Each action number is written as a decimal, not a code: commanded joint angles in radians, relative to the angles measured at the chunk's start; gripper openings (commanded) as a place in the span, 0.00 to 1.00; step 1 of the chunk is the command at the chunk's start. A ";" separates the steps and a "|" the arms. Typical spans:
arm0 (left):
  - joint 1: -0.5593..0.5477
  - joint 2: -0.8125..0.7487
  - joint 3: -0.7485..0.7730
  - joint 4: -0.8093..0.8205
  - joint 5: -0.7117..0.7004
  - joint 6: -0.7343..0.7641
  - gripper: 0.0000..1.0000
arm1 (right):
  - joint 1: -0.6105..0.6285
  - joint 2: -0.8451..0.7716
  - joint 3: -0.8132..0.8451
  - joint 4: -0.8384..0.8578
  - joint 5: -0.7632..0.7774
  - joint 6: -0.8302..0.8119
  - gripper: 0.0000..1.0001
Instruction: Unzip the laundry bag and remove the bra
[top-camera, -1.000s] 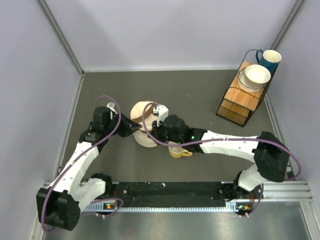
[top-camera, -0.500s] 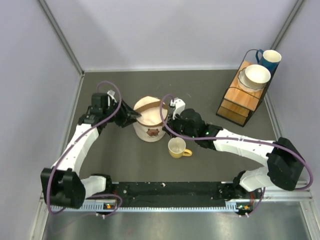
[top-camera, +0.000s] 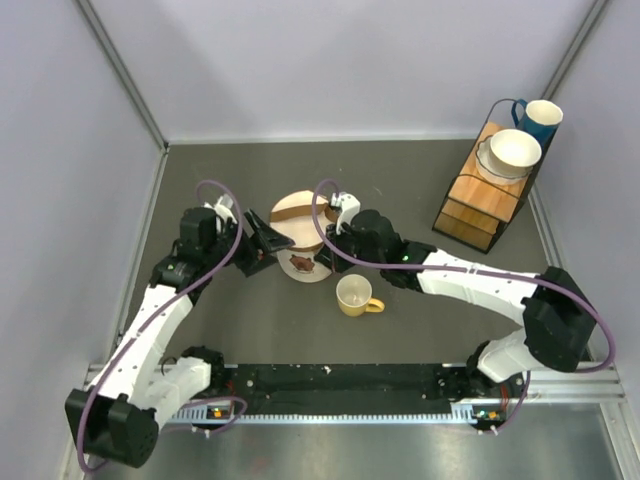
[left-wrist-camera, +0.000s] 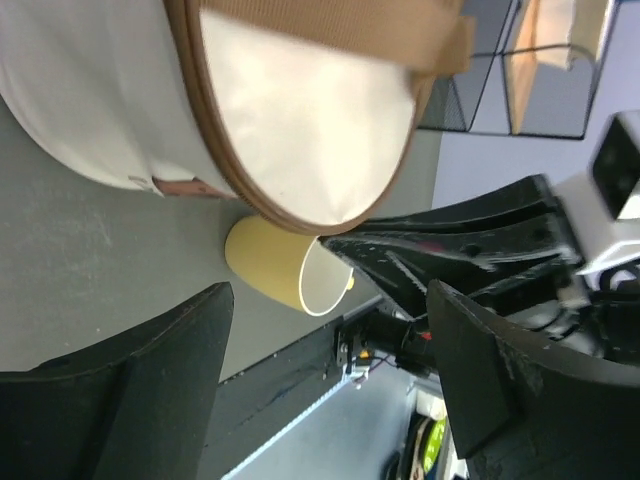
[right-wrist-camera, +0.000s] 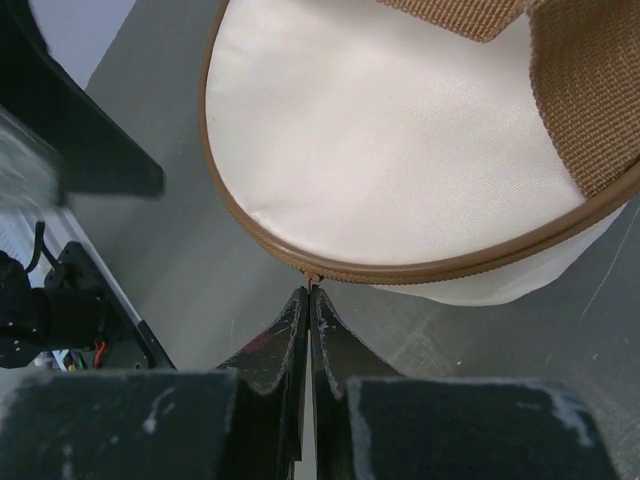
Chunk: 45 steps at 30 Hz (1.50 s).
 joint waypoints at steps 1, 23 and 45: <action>-0.066 0.046 -0.085 0.136 -0.016 -0.105 0.82 | 0.004 0.017 0.066 -0.003 -0.027 0.001 0.00; 0.054 0.216 0.036 0.140 -0.015 -0.019 0.00 | -0.142 -0.071 -0.084 -0.057 0.027 -0.098 0.00; 0.005 0.061 -0.048 0.131 0.007 -0.076 0.95 | -0.050 -0.028 0.011 0.049 -0.105 0.022 0.00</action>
